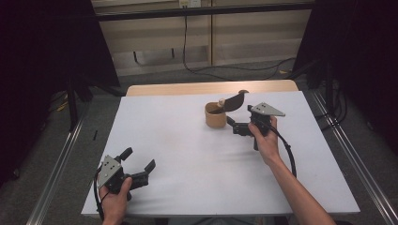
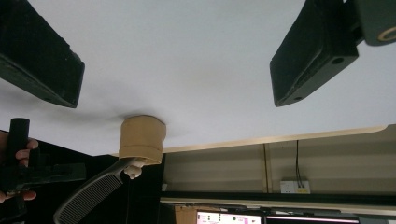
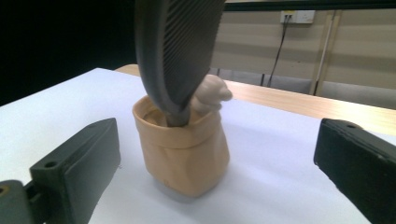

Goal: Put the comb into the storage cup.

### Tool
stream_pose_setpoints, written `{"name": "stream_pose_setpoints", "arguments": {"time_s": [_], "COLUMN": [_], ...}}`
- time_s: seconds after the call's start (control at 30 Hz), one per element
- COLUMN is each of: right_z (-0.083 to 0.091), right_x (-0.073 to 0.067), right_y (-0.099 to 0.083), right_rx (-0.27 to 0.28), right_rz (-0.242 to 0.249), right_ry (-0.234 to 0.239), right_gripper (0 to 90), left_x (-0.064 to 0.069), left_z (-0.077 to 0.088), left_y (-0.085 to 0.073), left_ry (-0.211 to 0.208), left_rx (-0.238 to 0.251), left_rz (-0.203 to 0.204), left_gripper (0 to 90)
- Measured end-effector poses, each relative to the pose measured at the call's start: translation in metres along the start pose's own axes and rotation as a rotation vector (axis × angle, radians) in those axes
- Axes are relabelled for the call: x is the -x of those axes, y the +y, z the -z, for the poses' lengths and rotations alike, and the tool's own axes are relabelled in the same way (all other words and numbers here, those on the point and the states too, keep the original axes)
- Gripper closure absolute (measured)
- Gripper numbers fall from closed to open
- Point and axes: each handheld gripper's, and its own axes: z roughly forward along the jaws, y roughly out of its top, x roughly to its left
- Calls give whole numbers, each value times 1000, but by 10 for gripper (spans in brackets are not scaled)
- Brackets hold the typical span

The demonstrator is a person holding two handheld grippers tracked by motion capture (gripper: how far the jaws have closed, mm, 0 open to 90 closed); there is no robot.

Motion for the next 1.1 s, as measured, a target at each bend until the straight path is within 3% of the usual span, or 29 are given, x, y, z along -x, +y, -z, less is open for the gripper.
{"name": "stream_pose_setpoints", "arguments": {"time_s": [0.5, 1.0, 1.1], "right_z": [23, 51, 57], "right_x": [-4, -9, -10], "right_y": [-3, -7, -11], "right_rx": [38, 70, 87], "right_rz": [25, 22, 24], "right_ry": [-72, -89, -92], "right_gripper": [4, 3, 1], "left_x": [1, -1, 0], "left_z": [0, 1, 0], "left_y": [0, -1, -1], "left_ry": [11, 29, 57], "left_rx": [4, 4, -5], "left_rz": [7, 19, 15], "left_gripper": [31, 31, 33]}}
